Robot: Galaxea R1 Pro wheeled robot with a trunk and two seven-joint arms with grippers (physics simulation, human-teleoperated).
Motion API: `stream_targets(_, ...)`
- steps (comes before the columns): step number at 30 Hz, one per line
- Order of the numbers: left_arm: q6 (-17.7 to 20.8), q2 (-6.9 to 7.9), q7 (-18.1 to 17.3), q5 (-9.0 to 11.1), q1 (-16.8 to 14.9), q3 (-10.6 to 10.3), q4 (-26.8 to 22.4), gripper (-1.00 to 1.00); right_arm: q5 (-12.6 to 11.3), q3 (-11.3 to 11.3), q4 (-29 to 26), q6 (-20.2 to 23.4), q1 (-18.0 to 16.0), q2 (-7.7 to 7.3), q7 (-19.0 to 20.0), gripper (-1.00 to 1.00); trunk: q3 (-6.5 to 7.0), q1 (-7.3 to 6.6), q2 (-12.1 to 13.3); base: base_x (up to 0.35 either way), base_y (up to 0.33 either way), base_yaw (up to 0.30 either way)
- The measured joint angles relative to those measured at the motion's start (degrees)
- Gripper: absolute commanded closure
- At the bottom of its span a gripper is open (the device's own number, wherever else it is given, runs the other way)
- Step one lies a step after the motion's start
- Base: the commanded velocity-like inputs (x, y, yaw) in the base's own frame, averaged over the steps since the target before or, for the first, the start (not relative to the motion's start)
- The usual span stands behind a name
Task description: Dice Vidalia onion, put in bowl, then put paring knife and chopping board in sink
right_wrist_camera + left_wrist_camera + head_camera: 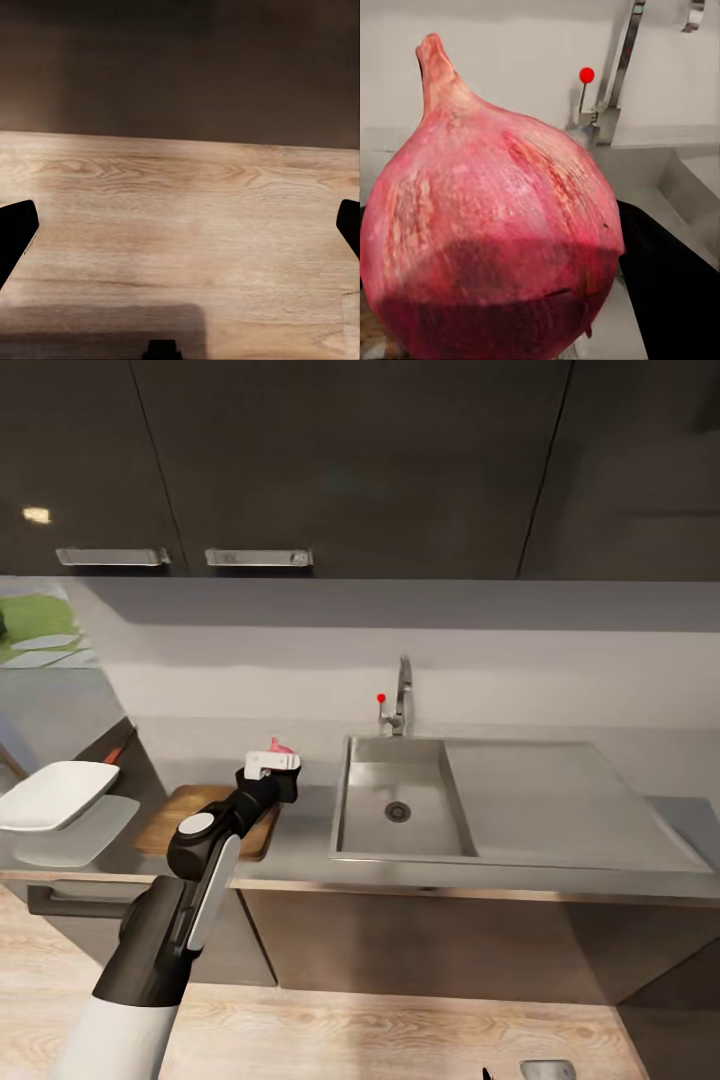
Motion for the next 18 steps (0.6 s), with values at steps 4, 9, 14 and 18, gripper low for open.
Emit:
stream_targets(4, 0.00, 0.00, 0.00, 0.00, 0.02, -0.01, 0.31, 1.00, 0.00, 0.00, 0.00, 0.00, 0.00, 0.00, 0.00, -1.00, 0.00, 0.00, 0.00, 0.000, 0.308, 0.000)
stream_targets(9, 0.00, 0.00, 0.00, 0.00, 0.40, -0.01, 0.36, 1.00, 0.00, 0.00, 0.00, 0.00, 0.00, 0.01, 0.00, -1.00, 0.00, 0.00, 0.00, 0.000, 0.308, 0.000)
stream_targets(14, -0.09, 0.00, 0.01, -0.07, 1.35, 0.05, 0.36, 1.00, 0.00, 0.00, 0.00, 0.06, 0.00, 0.07, 0.00, -1.00, 0.00, 0.00, 0.00, 0.000, 0.308, 0.000)
stream_targets(18, -0.10, 0.00, 0.01, -0.08, 1.48, 0.07, 0.36, 1.00, 0.00, 0.00, 0.00, 0.08, 0.00, 0.08, 0.00, -1.00, 0.00, 0.00, 0.00, 0.000, 0.308, 0.000)
